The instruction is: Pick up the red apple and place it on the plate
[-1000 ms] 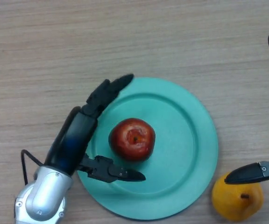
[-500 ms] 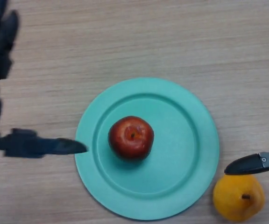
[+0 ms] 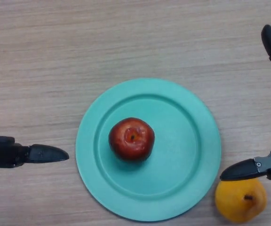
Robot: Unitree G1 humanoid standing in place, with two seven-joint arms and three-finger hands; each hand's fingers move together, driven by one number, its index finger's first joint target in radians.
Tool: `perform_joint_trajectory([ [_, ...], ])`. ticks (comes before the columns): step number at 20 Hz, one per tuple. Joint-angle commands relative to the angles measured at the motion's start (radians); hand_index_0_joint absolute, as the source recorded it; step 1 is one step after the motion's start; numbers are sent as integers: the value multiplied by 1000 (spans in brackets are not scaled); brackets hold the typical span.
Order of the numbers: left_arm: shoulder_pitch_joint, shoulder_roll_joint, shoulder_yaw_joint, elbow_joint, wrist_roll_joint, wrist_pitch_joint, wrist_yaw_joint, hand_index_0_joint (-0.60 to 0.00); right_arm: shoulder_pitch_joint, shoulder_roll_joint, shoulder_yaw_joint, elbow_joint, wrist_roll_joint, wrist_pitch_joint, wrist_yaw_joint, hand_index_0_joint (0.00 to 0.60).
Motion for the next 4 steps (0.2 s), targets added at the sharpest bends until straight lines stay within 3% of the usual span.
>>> perform_joint_trajectory([
  [1, -15, 40, 62, -60, -9, -17, 0, 0, -13, -20, -24, -54, 39, -143, -20, 0],
  [4, -1, 31, 44, -72, 13, -8, -39, 0, -17, -22, -20, -54, 42, -142, -31, 0],
])
